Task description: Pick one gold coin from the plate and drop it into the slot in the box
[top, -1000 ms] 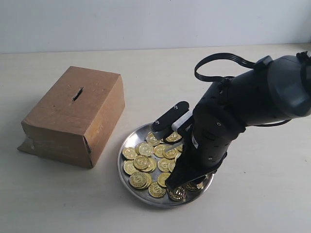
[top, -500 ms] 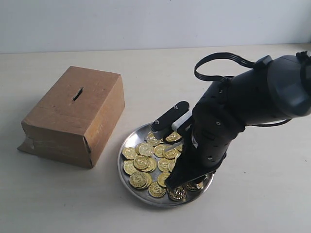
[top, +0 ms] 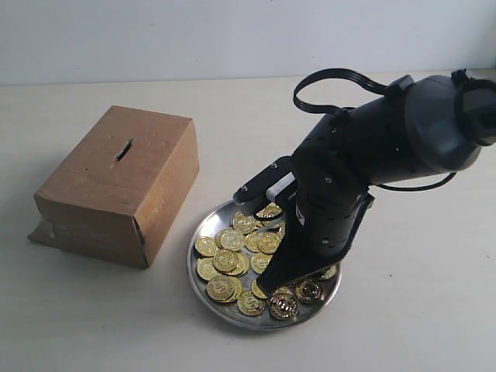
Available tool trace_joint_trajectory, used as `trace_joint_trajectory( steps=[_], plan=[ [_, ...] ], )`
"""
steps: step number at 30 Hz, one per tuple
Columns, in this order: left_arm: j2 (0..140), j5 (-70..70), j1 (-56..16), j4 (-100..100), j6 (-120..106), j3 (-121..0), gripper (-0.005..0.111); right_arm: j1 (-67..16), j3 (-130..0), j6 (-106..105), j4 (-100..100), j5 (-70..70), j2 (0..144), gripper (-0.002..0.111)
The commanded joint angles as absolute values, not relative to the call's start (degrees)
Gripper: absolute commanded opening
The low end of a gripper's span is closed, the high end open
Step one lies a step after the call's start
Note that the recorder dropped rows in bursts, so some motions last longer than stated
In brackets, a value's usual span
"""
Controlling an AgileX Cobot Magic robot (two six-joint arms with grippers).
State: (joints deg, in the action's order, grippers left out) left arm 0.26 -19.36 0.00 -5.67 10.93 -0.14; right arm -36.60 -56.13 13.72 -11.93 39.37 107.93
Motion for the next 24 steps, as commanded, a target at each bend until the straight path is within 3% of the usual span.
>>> trace_joint_trajectory(
  steps=[1,14,16,22,24],
  plan=[
    [0.0,-18.4,0.0,-5.5,10.9,0.0,0.000,-36.7,-57.7,13.5,-12.0,40.7,106.9,0.000],
    [0.0,-18.4,0.0,-5.5,10.9,0.0,0.000,-36.7,-58.2,13.2,-12.0,42.4,103.8,0.002],
    [0.0,-18.4,0.0,-5.5,10.9,0.0,0.000,-36.7,-58.2,13.2,-11.9,42.9,104.8,0.009],
    [0.0,-18.4,0.0,-5.5,10.9,0.0,0.000,-36.7,-58.2,13.2,-11.9,42.7,106.3,0.047],
    [0.0,-18.4,0.0,-5.5,10.9,0.0,0.000,-36.7,-58.2,13.2,-11.9,42.7,106.7,0.051]
  ],
)
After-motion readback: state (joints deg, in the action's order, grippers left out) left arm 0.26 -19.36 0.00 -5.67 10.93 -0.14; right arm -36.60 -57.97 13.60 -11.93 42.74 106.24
